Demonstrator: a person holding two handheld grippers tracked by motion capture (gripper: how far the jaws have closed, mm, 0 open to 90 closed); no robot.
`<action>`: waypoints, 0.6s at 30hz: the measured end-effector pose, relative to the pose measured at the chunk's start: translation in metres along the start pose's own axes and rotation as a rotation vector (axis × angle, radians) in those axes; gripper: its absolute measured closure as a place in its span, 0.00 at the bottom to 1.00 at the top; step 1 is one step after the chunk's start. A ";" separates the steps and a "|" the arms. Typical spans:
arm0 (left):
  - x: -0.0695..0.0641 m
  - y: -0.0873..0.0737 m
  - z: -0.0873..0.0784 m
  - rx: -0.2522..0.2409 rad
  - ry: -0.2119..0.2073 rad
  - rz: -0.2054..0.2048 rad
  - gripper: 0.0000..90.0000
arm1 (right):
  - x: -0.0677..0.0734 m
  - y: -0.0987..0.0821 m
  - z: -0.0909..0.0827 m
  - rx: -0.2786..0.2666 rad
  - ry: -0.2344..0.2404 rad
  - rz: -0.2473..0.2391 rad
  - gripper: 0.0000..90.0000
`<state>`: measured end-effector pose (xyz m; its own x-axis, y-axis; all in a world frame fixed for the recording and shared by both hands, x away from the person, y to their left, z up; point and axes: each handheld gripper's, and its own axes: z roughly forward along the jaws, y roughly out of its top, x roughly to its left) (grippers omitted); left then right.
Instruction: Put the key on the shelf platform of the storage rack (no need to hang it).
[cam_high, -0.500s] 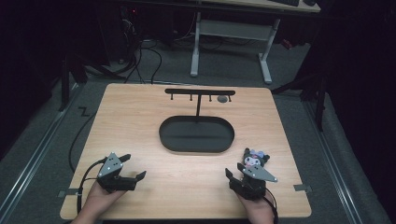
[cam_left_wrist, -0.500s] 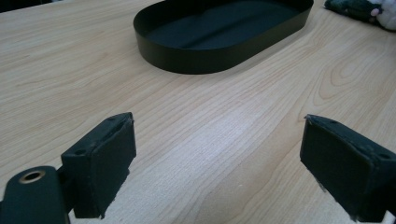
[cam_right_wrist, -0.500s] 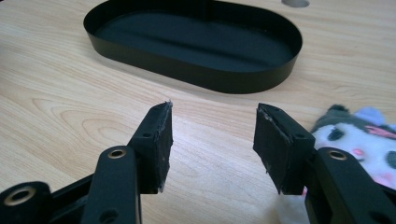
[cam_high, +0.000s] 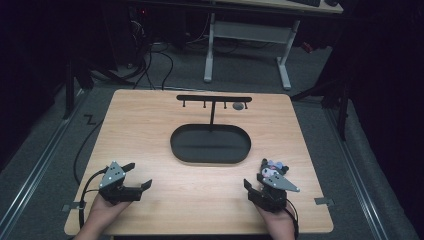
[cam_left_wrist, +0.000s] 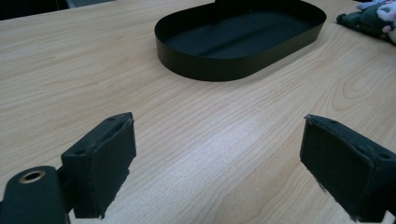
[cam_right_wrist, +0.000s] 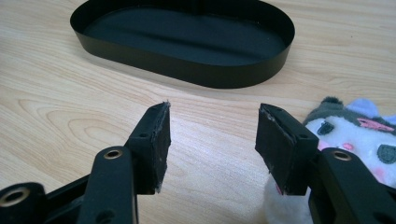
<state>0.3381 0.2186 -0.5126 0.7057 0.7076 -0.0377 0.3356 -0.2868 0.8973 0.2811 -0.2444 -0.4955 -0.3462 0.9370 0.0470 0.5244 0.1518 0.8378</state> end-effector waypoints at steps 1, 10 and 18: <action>0.000 0.000 0.000 0.000 0.000 0.000 0.13 | 0.000 0.000 0.000 0.000 0.000 0.000 0.50; -0.002 0.000 -0.001 -0.010 -0.003 0.005 0.13 | -0.006 -0.001 -0.008 -0.020 -0.007 0.031 0.52; -0.006 0.001 -0.001 -0.022 -0.020 0.012 0.13 | -0.004 0.007 -0.011 -0.018 -0.006 0.018 0.53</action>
<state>0.3342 0.2147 -0.5109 0.7215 0.6914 -0.0357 0.3137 -0.2805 0.9071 0.2771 -0.2505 -0.4840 -0.3323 0.9414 0.0585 0.5163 0.1296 0.8466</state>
